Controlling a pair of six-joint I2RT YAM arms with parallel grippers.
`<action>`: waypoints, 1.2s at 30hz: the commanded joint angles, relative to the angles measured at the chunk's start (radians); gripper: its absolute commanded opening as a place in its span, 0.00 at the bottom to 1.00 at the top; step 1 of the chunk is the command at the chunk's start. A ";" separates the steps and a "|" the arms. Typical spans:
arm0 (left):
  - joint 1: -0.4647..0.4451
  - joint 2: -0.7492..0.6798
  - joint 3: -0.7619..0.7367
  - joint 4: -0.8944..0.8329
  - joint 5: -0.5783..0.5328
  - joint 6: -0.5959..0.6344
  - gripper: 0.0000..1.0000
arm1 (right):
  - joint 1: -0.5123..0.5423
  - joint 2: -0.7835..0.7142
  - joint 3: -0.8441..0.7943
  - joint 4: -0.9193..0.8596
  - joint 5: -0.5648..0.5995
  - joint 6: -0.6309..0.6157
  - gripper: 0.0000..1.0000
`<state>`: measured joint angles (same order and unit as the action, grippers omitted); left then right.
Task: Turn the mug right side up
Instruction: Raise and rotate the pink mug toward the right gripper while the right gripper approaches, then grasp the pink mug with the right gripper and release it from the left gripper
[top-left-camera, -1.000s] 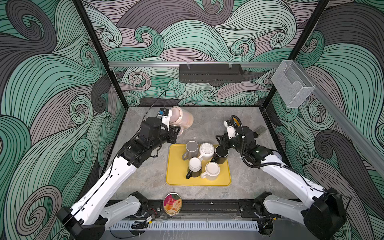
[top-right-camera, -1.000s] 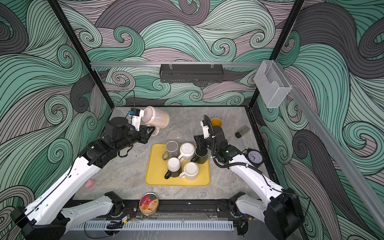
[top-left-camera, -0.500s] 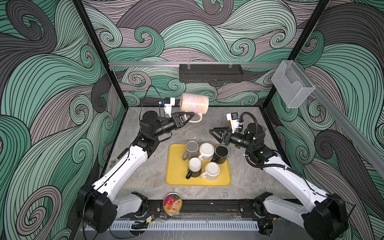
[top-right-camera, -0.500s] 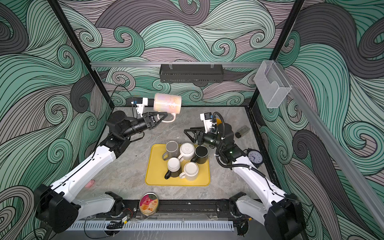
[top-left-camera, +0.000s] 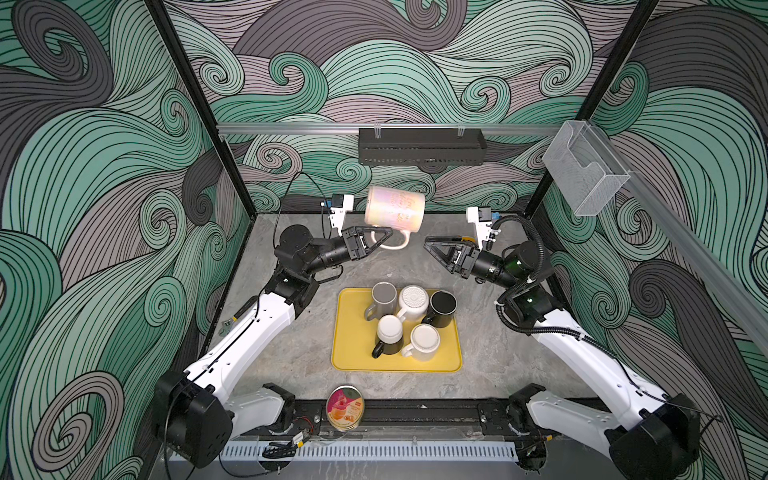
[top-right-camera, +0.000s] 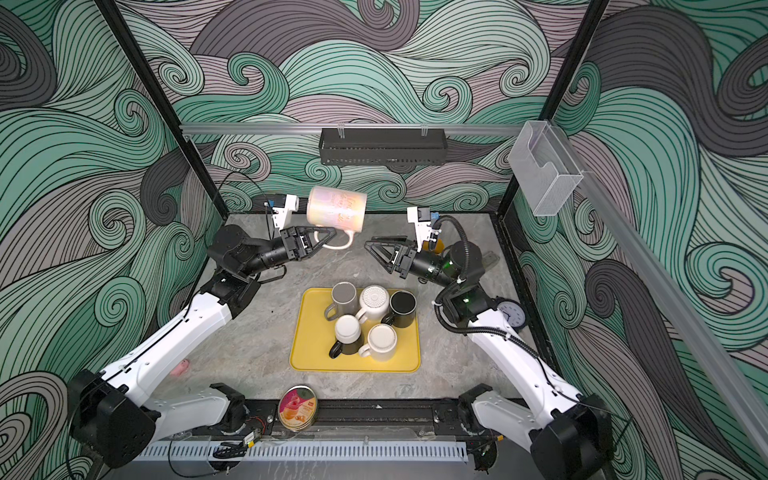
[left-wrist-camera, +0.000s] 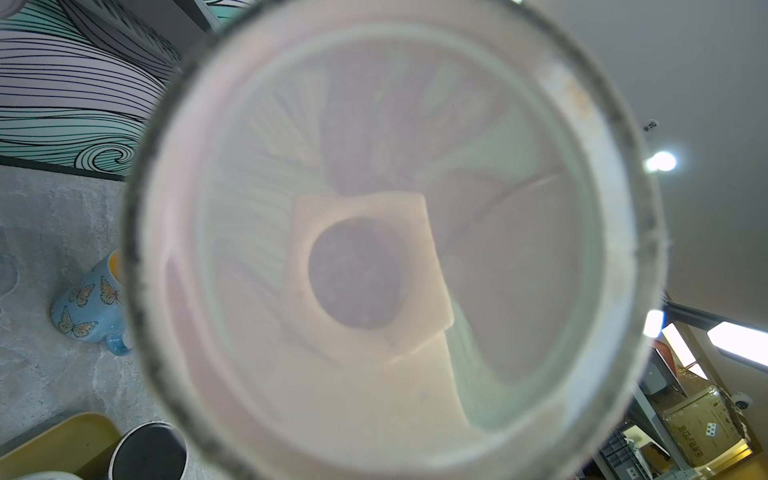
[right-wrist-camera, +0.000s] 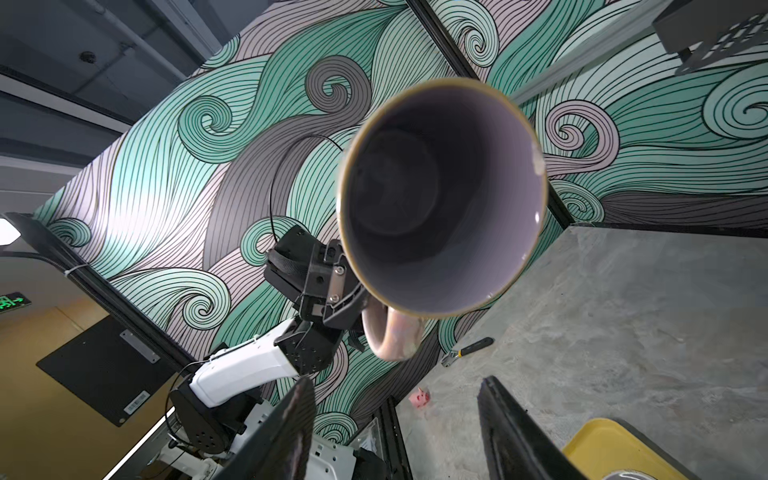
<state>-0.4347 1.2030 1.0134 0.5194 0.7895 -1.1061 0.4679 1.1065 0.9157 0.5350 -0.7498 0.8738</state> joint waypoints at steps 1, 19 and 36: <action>-0.023 -0.013 0.023 0.113 0.030 0.061 0.00 | 0.021 0.026 0.027 0.052 -0.014 0.047 0.62; -0.112 0.039 0.011 0.144 0.020 0.090 0.00 | 0.054 0.116 0.081 0.142 0.070 0.139 0.30; -0.147 0.032 0.016 0.004 0.001 0.173 0.00 | 0.072 0.152 0.110 0.244 0.092 0.175 0.00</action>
<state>-0.5526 1.2572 1.0039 0.5583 0.7441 -1.0023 0.5304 1.2606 0.9630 0.6701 -0.7136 1.0401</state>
